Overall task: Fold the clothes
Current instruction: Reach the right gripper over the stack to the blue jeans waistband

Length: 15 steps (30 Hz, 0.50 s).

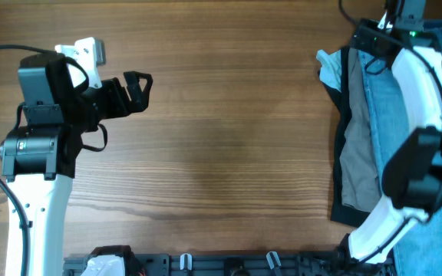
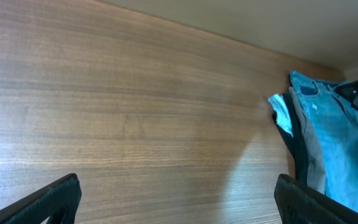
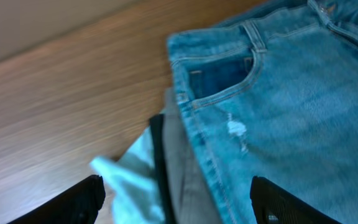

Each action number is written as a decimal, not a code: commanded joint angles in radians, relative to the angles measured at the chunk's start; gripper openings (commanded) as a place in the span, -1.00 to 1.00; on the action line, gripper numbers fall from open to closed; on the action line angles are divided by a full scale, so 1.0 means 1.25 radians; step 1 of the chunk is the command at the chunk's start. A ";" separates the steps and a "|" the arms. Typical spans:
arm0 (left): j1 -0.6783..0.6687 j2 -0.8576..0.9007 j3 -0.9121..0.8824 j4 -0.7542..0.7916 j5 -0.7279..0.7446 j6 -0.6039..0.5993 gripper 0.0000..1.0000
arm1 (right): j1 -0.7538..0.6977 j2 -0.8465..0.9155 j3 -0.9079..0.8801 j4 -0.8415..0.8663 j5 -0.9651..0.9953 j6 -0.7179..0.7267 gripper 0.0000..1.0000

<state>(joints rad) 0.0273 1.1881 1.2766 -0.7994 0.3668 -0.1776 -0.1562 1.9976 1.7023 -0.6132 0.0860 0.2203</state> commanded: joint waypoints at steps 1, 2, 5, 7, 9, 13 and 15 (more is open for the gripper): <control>0.007 0.011 0.015 -0.018 0.015 0.006 1.00 | -0.032 0.096 0.125 -0.047 -0.030 0.015 0.60; 0.007 0.018 0.015 -0.025 0.015 0.006 1.00 | -0.036 0.115 0.136 -0.048 -0.027 0.015 0.60; 0.007 0.035 0.015 -0.038 0.015 0.006 1.00 | -0.045 0.152 0.136 -0.046 -0.006 0.015 0.43; 0.007 0.045 0.015 -0.044 0.015 0.006 0.99 | -0.050 0.179 0.136 -0.052 -0.017 0.014 0.17; 0.007 0.050 0.015 -0.046 0.015 0.007 1.00 | -0.050 0.195 0.136 -0.067 -0.030 0.014 -0.02; 0.007 0.052 0.015 -0.047 0.015 0.007 0.99 | -0.048 0.234 0.135 -0.106 -0.033 0.013 -0.17; 0.007 0.052 0.015 -0.047 0.015 0.007 0.99 | -0.049 0.249 0.129 -0.114 -0.031 0.015 0.03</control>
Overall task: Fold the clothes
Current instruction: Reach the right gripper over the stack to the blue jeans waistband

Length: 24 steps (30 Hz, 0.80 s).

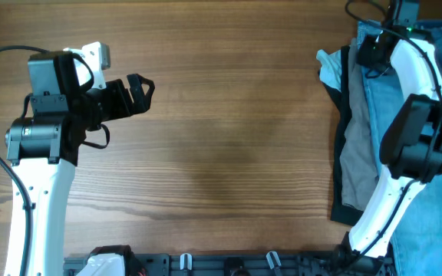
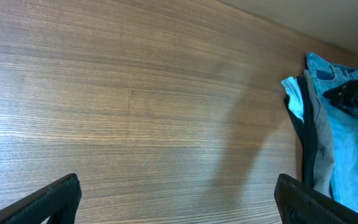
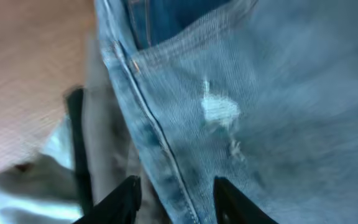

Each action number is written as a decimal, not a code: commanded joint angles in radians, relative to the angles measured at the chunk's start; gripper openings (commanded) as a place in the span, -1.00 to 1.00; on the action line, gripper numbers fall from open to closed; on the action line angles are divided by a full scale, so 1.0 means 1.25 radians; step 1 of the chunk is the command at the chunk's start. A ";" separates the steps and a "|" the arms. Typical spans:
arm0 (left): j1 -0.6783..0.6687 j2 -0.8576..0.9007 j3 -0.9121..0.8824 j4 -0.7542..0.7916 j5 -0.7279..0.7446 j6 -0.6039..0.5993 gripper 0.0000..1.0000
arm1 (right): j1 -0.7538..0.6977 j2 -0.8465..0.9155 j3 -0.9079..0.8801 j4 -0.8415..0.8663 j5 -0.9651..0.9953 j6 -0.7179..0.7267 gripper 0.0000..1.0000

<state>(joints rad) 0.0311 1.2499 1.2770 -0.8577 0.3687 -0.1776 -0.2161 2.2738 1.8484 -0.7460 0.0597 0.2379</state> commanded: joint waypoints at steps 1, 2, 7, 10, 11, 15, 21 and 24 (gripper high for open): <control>0.004 0.003 0.015 0.000 0.013 0.007 0.99 | -0.001 0.030 0.005 -0.007 -0.010 0.001 0.21; 0.004 0.002 0.015 -0.001 0.013 0.007 0.99 | -0.001 0.035 0.002 -0.008 -0.009 0.000 0.29; 0.004 0.003 0.015 -0.006 0.013 0.007 0.98 | -0.001 0.053 -0.002 -0.013 -0.009 -0.006 -0.56; 0.004 0.002 0.015 -0.016 0.013 0.007 0.90 | -0.004 0.036 0.003 -0.012 0.035 -0.005 -0.91; 0.004 0.002 0.015 -0.018 0.013 0.007 0.86 | -0.007 0.021 0.008 -0.013 0.046 -0.001 -0.91; 0.005 0.002 0.015 -0.017 0.013 0.007 0.79 | -0.023 -0.067 0.020 0.000 0.045 -0.005 -0.91; 0.005 -0.001 0.015 -0.018 0.013 0.007 0.92 | -0.026 -0.157 0.016 0.023 -0.065 -0.085 0.31; 0.004 -0.001 0.015 -0.018 0.013 0.007 0.94 | -0.026 -0.144 -0.014 0.020 -0.075 -0.084 0.37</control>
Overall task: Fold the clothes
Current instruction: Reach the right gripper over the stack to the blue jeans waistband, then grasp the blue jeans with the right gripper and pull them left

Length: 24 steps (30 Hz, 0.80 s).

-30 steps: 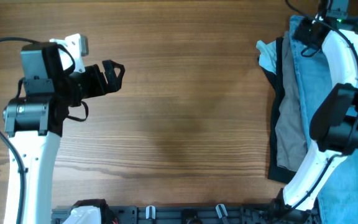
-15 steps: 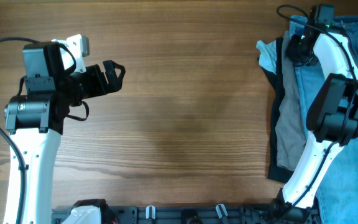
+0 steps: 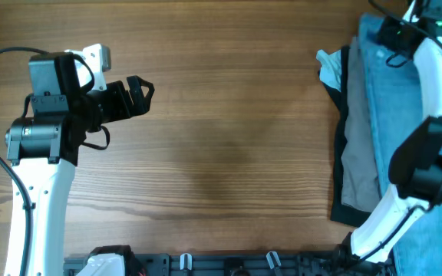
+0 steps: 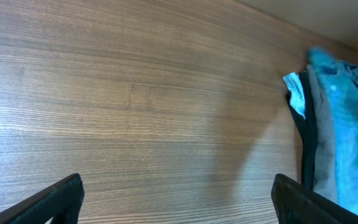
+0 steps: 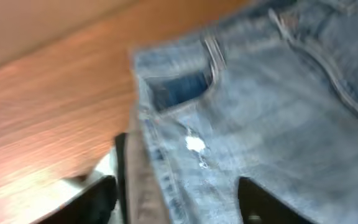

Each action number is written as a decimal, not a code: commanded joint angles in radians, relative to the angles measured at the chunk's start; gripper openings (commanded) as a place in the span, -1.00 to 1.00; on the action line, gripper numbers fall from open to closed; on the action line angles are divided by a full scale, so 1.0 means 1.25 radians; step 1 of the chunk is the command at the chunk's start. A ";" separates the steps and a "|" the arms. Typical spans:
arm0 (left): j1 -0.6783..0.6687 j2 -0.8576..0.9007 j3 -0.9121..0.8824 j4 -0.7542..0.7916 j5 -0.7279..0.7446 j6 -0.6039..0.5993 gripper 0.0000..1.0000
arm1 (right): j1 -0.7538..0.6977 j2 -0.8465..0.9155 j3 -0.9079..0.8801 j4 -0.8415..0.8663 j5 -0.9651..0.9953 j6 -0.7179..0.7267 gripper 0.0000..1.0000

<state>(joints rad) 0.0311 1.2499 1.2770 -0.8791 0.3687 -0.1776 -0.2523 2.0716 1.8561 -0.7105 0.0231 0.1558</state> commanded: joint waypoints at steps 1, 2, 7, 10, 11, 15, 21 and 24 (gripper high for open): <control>0.004 -0.001 0.015 -0.001 0.013 0.007 0.95 | 0.003 0.023 -0.030 -0.007 -0.046 -0.020 0.34; 0.005 -0.001 0.015 -0.001 0.013 0.007 0.95 | 0.003 0.032 -0.046 -0.006 -0.046 -0.019 0.31; 0.004 -0.001 0.015 -0.001 0.013 0.007 0.96 | 0.003 0.090 -0.099 -0.005 -0.038 -0.020 -0.67; 0.004 -0.001 0.015 -0.001 0.013 0.007 0.96 | 0.003 0.118 -0.106 -0.008 -0.031 -0.020 -0.49; 0.004 -0.001 0.015 -0.001 0.013 0.007 0.97 | 0.003 0.132 -0.106 -0.011 -0.032 -0.020 -0.38; 0.004 -0.001 0.015 -0.001 0.013 0.007 0.97 | 0.003 0.140 -0.118 -0.010 -0.098 -0.109 -0.20; 0.004 -0.001 0.015 -0.001 0.013 0.007 0.98 | 0.002 0.142 -0.120 0.008 0.016 -0.052 -0.27; 0.004 -0.001 0.015 -0.001 0.013 0.007 0.98 | -0.001 0.142 -0.120 0.021 0.051 -0.035 -0.28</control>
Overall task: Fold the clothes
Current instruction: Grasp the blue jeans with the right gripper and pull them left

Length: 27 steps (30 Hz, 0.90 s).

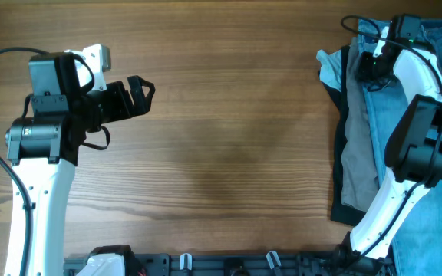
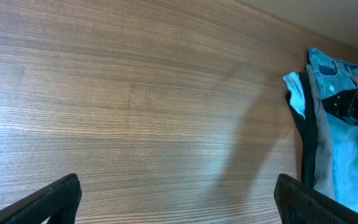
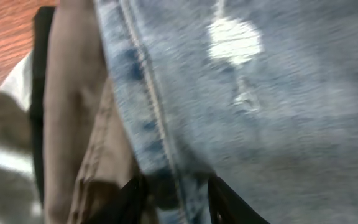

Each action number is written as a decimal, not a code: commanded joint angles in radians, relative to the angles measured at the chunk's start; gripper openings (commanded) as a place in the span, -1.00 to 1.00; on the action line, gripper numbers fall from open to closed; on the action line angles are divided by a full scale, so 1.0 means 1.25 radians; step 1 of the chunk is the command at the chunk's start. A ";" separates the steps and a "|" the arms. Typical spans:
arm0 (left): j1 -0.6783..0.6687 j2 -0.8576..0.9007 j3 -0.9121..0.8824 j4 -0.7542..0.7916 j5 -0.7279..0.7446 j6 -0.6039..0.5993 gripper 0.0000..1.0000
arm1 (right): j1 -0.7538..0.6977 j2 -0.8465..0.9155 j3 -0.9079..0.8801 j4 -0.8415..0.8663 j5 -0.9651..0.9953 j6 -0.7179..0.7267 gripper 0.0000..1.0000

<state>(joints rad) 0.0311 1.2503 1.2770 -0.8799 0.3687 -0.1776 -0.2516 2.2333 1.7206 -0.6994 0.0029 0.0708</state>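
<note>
A pile of clothes lies at the table's right edge. Blue jeans (image 1: 380, 123) are on top, over a grey garment (image 1: 355, 157), a black one (image 1: 338, 195) and a pale blue cloth (image 1: 328, 69). My right gripper (image 1: 367, 65) is down on the far left edge of the jeans (image 3: 260, 93). Its fingers (image 3: 132, 196) stand close together with the jeans' seam bunched between them, the grey garment (image 3: 73, 124) just beside. My left gripper (image 1: 140, 88) hangs open over bare wood at the left, far from the pile (image 2: 347, 155).
The wooden table (image 1: 229, 138) stretches between the two arms. The pile runs off the right edge of the overhead view. A black rail with hooks (image 1: 229, 264) lines the near edge.
My right gripper was wide open, raised above the jeans' waistband near the far edge. Now it is down on the jeans' left seam with its fingers drawn close around the fabric. The left arm has not moved.
My right gripper hovered open over the jeans' pocket corner, then pressed onto the seam with narrowed fingers, then stood raised and wide open again. Now it is back down, closed on the seam. The left gripper shifted slightly early on and has stayed open since.
</note>
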 commanded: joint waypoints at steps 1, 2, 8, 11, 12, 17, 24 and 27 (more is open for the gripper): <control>0.004 -0.001 0.015 0.000 0.013 0.007 0.98 | -0.002 0.013 -0.011 0.014 0.067 0.033 -0.30; 0.004 -0.001 0.015 0.000 0.013 0.007 0.98 | -0.003 0.013 -0.011 0.015 0.069 0.033 -0.48; 0.004 -0.001 0.015 0.000 0.013 0.007 0.99 | -0.004 0.012 -0.011 0.017 0.098 0.090 -0.91; 0.004 -0.001 0.015 0.000 0.013 0.007 0.98 | -0.004 0.012 -0.011 0.021 0.037 0.089 -0.32; 0.004 -0.001 0.015 0.000 0.013 0.007 0.99 | -0.004 0.012 -0.011 0.026 0.014 0.081 -0.67; 0.004 -0.002 0.016 0.000 0.013 0.007 0.89 | -0.005 -0.039 0.071 -0.023 -0.021 0.050 -0.91; 0.019 -0.043 0.148 0.006 0.013 -0.059 0.75 | 0.007 -0.284 0.155 -0.048 -0.150 0.086 -0.91; 0.042 -0.075 0.224 0.006 0.013 -0.080 0.75 | 0.072 -0.399 0.160 -0.052 -0.320 0.032 -0.91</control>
<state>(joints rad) 0.0536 1.2255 1.4498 -0.8791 0.3691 -0.2302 -0.2596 1.9053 1.8584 -0.7776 -0.1112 0.1551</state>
